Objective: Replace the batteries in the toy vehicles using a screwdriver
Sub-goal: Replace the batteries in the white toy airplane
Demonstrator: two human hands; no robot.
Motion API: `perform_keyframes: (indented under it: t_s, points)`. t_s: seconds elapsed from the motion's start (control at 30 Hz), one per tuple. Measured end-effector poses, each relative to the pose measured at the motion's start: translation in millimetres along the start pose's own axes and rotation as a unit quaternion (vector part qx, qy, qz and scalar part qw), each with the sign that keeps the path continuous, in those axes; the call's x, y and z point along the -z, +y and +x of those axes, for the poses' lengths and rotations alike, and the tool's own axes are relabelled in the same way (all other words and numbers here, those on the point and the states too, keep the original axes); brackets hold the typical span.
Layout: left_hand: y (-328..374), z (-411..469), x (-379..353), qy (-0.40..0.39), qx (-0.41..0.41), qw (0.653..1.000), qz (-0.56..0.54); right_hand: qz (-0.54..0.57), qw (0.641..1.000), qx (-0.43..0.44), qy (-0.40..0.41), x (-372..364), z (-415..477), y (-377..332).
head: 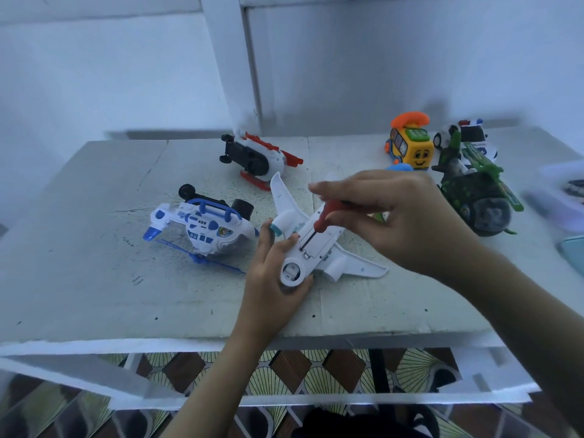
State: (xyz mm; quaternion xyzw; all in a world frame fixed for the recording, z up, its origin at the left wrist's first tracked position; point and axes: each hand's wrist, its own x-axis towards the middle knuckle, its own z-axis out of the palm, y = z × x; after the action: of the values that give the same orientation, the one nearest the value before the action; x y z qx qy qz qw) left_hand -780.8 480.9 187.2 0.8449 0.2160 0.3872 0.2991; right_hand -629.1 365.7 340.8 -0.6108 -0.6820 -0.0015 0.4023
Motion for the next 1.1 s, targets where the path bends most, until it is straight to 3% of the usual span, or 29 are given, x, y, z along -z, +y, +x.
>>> perform_keyframes:
  t_s: [0.17, 0.3, 0.37, 0.5, 0.6, 0.7, 0.8, 1.0, 1.1]
  points:
    - [2.0, -1.3, 1.2, -0.001, -0.001, 1.000, -0.014, -0.165, 0.986, 0.014, 0.030, -0.9, 2.3, -4.5]
    - [1.6, 0.7, 0.3, 0.002, -0.003, 1.000, -0.011, -0.268, 0.958, -0.100, -0.016, -4.5, 5.0, -4.9]
    - [1.8, 1.2, 0.1, 0.002, -0.005, 1.000, -0.013, -0.239, 0.961, -0.133, -0.040, -6.6, 2.2, -4.4]
    - [2.9, -0.7, 0.1, 0.009, -0.005, 1.000, -0.012, -0.044, 0.978, -0.147, -0.141, 1.0, 1.5, -3.2]
    - [3.1, 0.0, 0.0, 0.011, -0.009, 1.000, -0.016, 0.014, 0.991, -0.082, -0.102, -2.0, -0.2, -2.1]
    - [4.1, 0.4, 1.0, 0.017, -0.013, 1.000, -0.016, -0.048, 0.998, -0.015, -0.037, -10.3, -2.2, -5.2]
    - [3.8, -0.1, 0.6, 0.018, -0.015, 1.000, -0.011, -0.149, 0.988, -0.019, -0.018, -12.2, 1.1, -7.8]
    - [1.9, -2.8, 0.7, 0.004, -0.006, 1.000, -0.010, -0.053, 0.984, -0.068, -0.155, -5.4, 5.9, -6.1]
    - [2.8, -2.1, 0.9, 0.007, -0.008, 1.000, -0.009, -0.087, 0.985, -0.031, -0.144, -4.1, 11.7, -4.4]
